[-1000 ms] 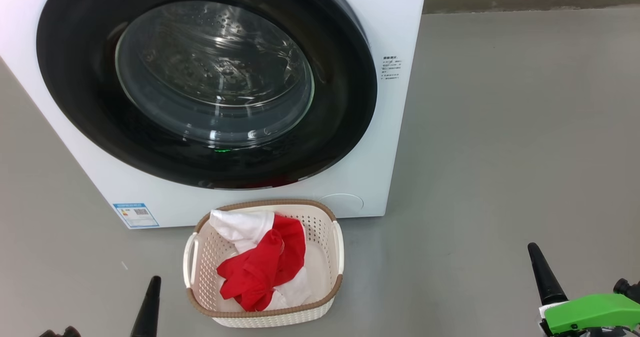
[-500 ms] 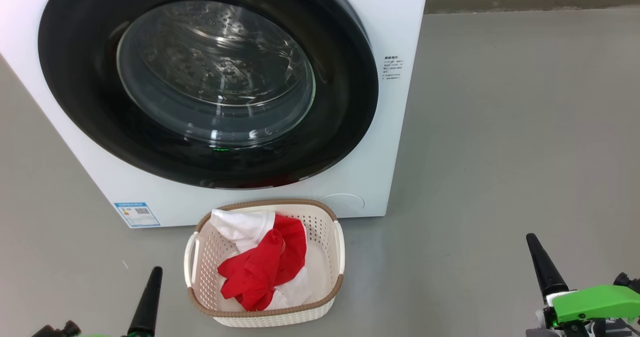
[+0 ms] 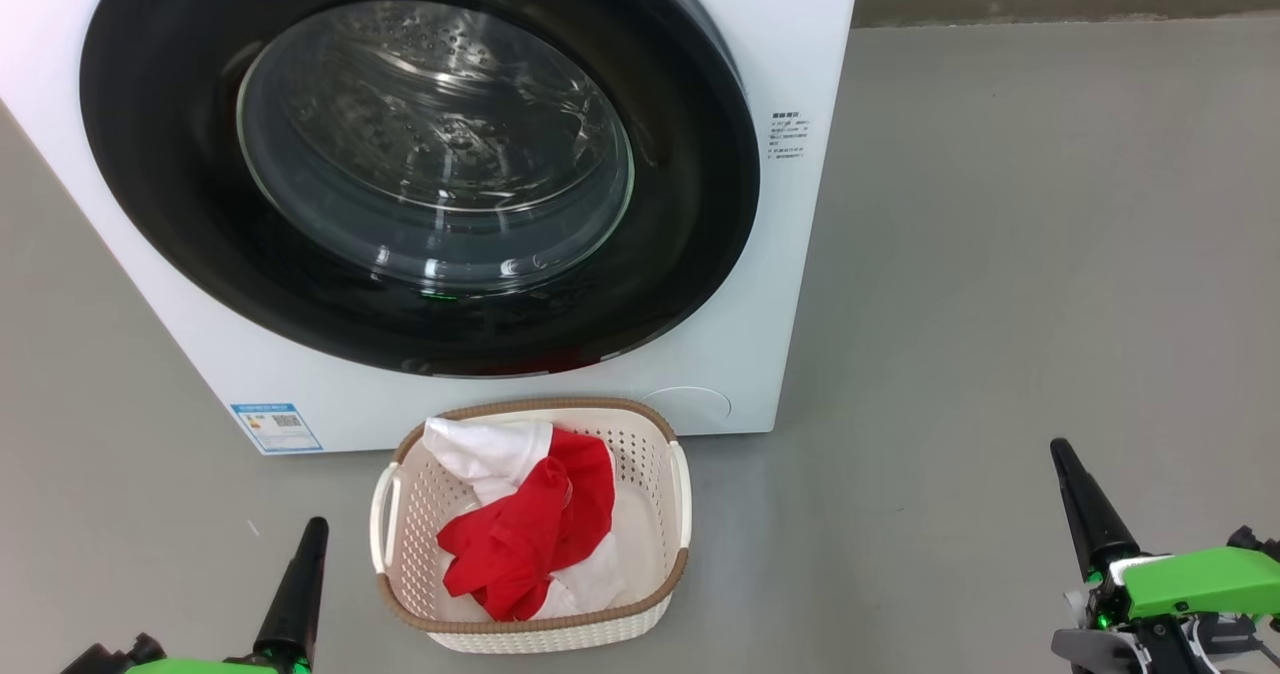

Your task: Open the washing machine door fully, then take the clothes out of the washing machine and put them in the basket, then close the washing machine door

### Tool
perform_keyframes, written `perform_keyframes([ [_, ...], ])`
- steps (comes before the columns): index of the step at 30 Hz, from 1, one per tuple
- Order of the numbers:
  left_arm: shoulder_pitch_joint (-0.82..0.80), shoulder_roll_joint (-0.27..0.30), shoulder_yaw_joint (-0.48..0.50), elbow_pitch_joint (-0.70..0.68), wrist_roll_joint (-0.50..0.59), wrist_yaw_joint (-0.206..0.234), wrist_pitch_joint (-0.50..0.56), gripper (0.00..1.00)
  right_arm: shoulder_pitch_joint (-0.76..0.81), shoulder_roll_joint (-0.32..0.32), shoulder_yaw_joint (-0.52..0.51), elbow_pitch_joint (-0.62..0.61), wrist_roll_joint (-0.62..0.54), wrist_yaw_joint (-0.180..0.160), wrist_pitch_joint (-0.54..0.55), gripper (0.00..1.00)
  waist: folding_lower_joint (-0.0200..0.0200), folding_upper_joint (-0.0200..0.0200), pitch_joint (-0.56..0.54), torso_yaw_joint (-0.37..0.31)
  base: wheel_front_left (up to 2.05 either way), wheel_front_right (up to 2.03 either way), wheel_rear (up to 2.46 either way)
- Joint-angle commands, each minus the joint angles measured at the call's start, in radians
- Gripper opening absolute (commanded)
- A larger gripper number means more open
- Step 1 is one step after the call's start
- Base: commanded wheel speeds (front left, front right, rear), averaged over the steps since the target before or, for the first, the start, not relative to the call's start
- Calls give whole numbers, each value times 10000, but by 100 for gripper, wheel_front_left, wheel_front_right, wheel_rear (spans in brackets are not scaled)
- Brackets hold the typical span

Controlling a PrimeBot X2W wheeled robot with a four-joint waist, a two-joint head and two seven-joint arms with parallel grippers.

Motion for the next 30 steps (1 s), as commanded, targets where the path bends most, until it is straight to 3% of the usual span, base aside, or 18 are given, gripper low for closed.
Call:
perform_keyframes([
  [1,-458,70,352,-205,-308,-65,114,0,-518,-95,124,-351,269,-7,93,0,0,0,0,3,0,0,0],
  [9,-595,51,396,-194,-1142,-69,341,0,-653,-87,94,-424,1047,-7,325,0,0,0,0,22,0,0,0],
  [30,-595,51,394,-194,-1144,-69,340,0,-652,-87,96,-424,1049,-7,323,0,0,0,0,22,0,0,0],
])
